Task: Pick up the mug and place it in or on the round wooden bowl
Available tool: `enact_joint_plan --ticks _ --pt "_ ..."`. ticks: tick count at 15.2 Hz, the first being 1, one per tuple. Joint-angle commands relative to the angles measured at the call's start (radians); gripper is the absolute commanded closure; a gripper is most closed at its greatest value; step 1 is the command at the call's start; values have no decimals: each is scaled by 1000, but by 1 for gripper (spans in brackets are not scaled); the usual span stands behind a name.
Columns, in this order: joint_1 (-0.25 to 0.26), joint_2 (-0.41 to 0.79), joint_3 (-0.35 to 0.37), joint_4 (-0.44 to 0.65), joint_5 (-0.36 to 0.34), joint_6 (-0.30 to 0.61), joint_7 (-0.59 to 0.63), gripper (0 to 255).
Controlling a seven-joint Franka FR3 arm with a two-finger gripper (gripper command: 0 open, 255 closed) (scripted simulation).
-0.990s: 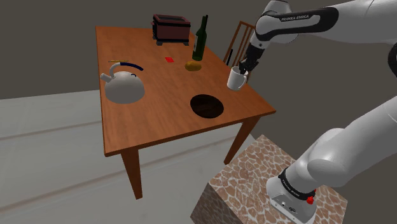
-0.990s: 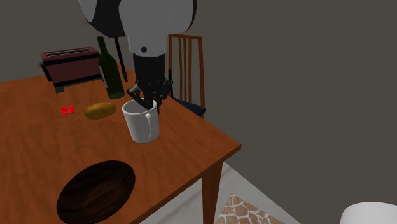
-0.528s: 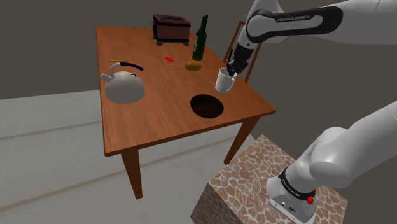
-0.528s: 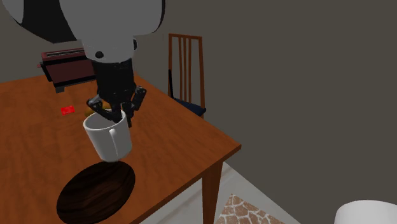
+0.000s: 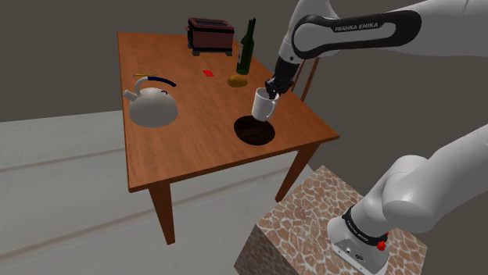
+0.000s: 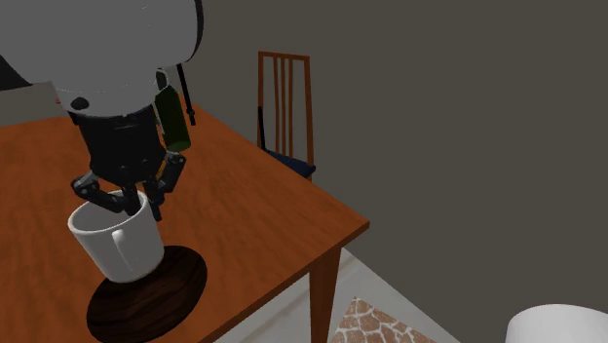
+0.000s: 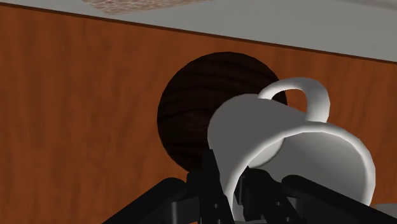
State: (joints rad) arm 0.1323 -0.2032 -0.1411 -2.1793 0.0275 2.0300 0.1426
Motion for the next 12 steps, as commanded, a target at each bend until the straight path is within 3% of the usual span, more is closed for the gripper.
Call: enact_joint_plan --ticks 1,12 --pt "0 8 0 -19 2 27 0 255" --pt "2 61 -4 -116 13 178 -15 255"
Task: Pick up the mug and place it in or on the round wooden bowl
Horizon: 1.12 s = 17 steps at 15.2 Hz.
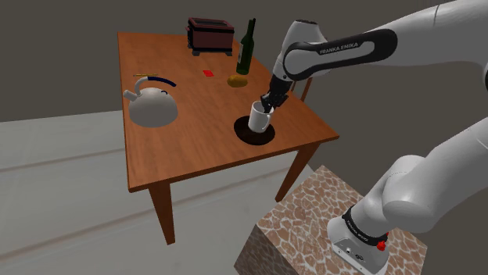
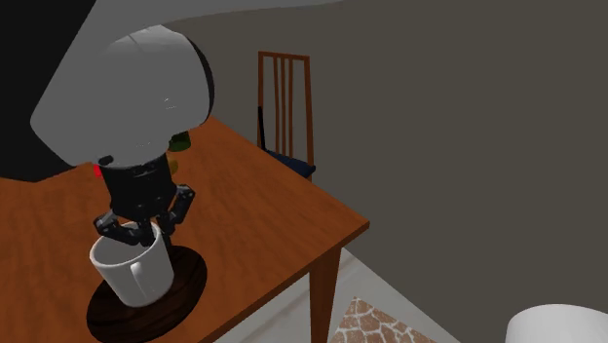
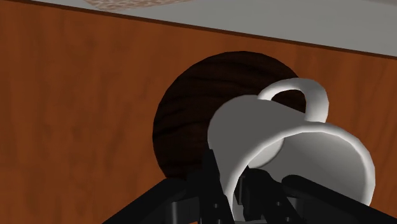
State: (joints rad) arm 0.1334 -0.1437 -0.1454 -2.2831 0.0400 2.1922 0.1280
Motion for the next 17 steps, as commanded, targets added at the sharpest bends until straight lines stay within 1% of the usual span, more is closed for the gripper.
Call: enact_joint_plan --ticks 1,3,10,11,16,17 --pt "1 8 0 -20 2 29 -2 255" --pt "1 18 0 -32 5 50 -4 255" --pt "1 18 0 -32 5 50 -4 255" --pt "1 18 0 -31 5 50 -4 0" --pt "1 18 0 -31 5 50 -4 0" --pt "0 0 0 -15 0 16 -1 0"
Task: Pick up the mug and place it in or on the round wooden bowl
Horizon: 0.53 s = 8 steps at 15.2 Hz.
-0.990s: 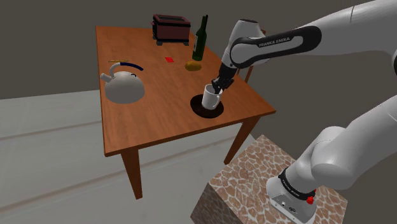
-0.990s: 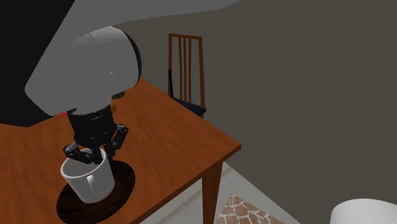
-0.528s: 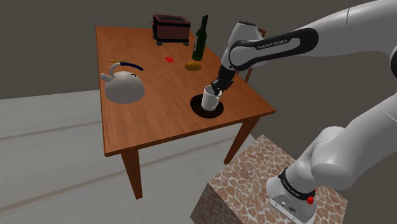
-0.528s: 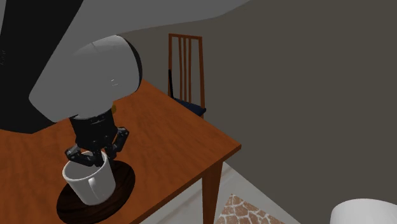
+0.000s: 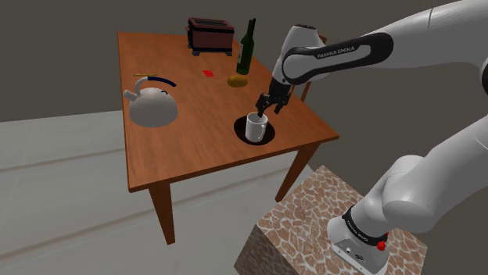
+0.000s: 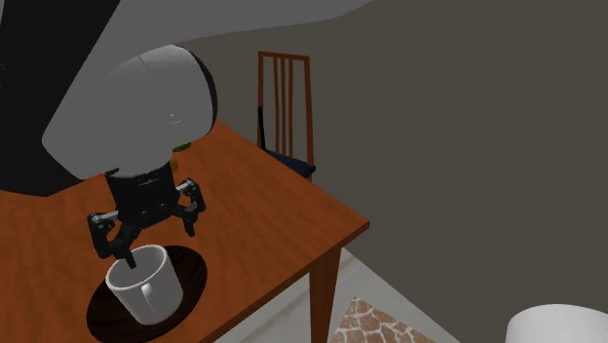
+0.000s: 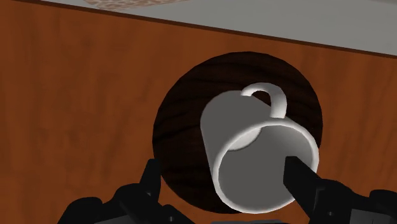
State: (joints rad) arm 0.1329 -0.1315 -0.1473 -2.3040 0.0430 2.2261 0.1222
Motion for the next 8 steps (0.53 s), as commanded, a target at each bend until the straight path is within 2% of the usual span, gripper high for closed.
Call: enact_joint_plan --ticks 1,3,8 --pt "-1 -29 2 23 -6 -52 7 0" --pt "-2 -55 2 58 -12 -113 11 0" --pt "-2 -55 2 58 -12 -113 11 0"
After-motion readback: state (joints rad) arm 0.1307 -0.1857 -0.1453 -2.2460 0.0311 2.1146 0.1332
